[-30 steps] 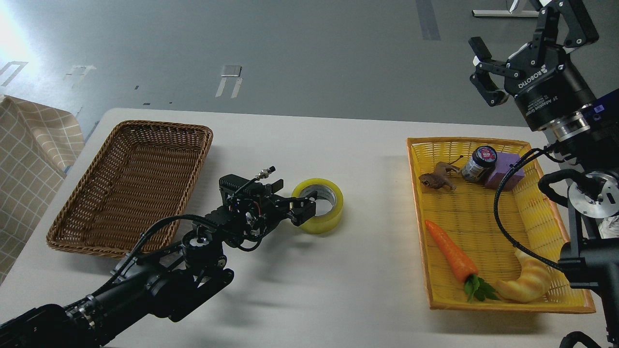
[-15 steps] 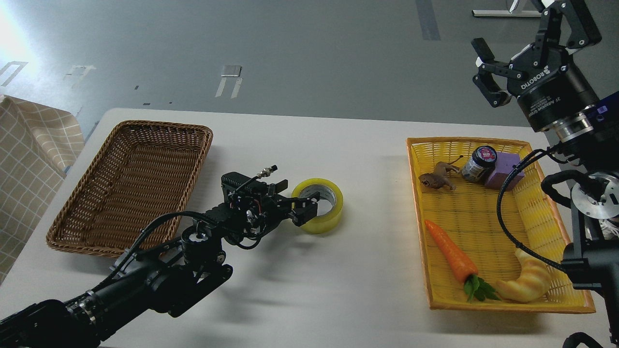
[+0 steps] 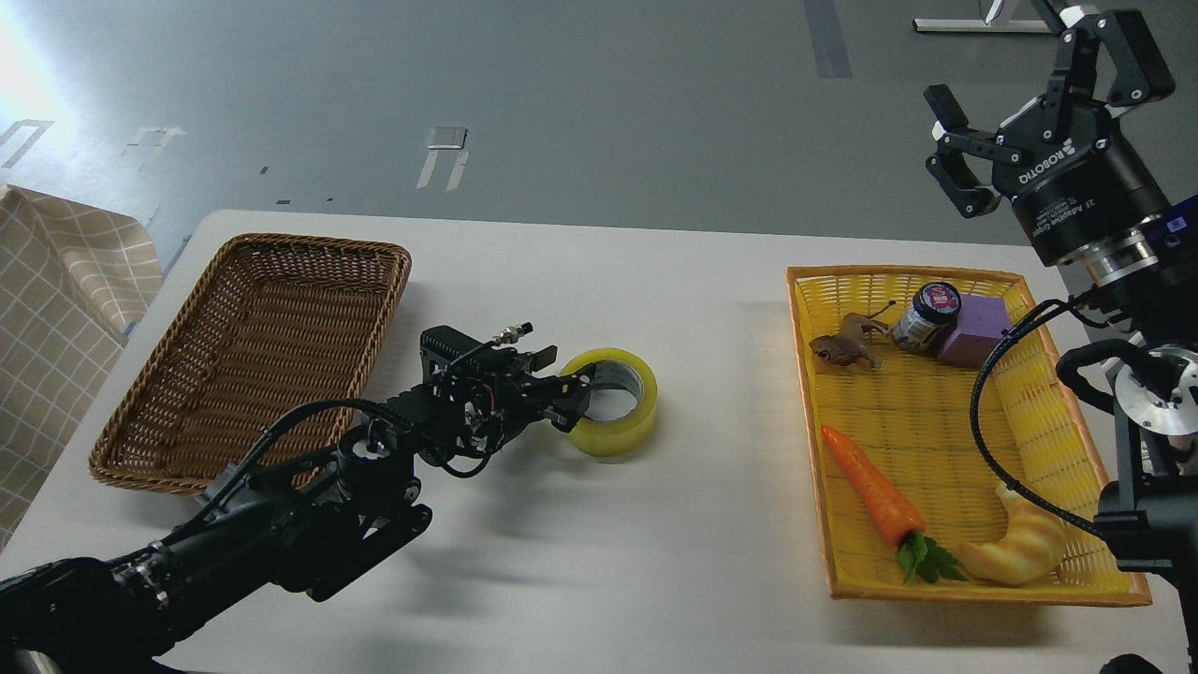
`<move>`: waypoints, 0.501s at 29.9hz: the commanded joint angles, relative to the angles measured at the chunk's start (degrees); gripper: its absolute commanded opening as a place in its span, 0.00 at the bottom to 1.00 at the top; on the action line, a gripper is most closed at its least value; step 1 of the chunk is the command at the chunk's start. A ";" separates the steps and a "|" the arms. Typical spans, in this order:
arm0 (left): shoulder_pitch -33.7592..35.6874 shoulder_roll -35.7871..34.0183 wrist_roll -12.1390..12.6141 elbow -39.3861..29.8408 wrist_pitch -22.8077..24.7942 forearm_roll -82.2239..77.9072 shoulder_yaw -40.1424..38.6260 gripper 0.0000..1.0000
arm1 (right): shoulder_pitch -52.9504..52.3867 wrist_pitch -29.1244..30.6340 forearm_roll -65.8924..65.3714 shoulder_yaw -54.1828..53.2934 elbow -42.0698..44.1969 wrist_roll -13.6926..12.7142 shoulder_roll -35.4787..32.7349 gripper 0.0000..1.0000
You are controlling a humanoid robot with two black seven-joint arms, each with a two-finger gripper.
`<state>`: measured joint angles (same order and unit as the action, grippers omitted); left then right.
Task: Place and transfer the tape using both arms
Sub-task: 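Close the left gripper on the tape roll's rim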
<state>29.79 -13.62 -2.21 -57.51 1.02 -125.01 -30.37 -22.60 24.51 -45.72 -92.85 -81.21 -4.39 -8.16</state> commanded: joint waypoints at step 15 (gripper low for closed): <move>1.76 -0.80 0.28 -1.02 0.04 0.01 0.93 0.23 | 1.07 -0.34 -0.07 -0.31 0.44 -0.01 -0.01 1.00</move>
<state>30.88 -14.54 -2.15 -58.46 1.14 -125.00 -29.39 -21.60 24.38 -45.79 -93.08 -80.93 -4.39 -8.18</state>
